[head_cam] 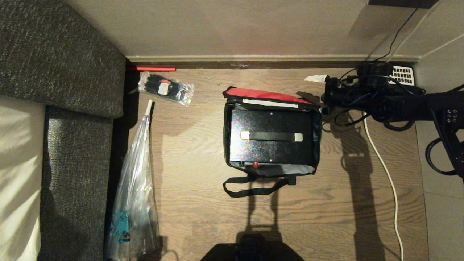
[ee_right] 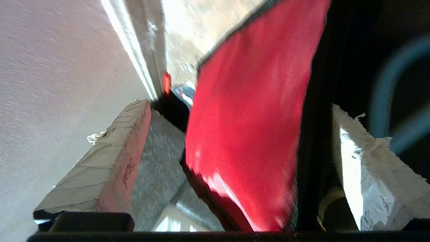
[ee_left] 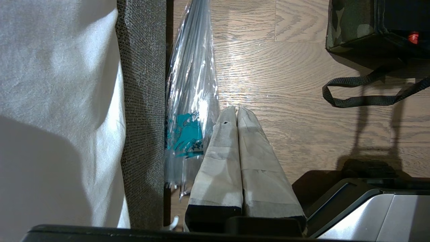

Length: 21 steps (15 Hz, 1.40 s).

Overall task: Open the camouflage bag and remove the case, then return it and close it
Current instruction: Close the top of the storage box

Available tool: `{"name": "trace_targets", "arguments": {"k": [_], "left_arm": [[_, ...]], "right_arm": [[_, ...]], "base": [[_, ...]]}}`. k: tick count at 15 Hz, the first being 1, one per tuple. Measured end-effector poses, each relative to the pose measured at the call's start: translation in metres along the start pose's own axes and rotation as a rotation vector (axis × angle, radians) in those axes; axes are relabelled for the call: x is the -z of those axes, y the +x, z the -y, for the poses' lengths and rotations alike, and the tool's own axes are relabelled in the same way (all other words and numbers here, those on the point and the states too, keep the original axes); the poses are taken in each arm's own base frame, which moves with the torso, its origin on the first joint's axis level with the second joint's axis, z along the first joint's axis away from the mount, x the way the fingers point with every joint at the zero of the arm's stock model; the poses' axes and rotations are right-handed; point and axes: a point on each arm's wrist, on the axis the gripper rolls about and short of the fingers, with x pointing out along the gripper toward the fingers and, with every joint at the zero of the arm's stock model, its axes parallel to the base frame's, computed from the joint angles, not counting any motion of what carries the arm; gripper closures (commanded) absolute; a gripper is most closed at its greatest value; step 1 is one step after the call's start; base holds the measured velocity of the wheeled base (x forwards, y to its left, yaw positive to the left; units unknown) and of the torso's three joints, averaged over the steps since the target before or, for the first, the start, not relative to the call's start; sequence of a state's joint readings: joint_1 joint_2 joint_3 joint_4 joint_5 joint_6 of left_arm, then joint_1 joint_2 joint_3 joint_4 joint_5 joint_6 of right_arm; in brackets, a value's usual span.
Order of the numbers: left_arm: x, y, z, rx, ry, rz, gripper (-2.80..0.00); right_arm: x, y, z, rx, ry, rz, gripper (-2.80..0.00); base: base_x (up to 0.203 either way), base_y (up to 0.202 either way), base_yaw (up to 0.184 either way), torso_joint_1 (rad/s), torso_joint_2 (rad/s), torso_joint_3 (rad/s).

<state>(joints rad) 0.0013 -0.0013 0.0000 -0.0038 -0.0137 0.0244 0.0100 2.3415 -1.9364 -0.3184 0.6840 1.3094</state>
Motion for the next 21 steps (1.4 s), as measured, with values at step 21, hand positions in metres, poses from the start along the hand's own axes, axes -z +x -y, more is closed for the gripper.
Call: {"name": "trace_targets", "arguments": {"k": [21], "left_arm": [[0.0,0.0,0.0,0.0,0.0,0.0,0.0]], "right_arm": [[0.001,-0.001,-0.015,-0.062,-0.069,0.025,-2.8]], "base": [[0.0,0.0,0.0,0.0,0.0,0.0]]}}
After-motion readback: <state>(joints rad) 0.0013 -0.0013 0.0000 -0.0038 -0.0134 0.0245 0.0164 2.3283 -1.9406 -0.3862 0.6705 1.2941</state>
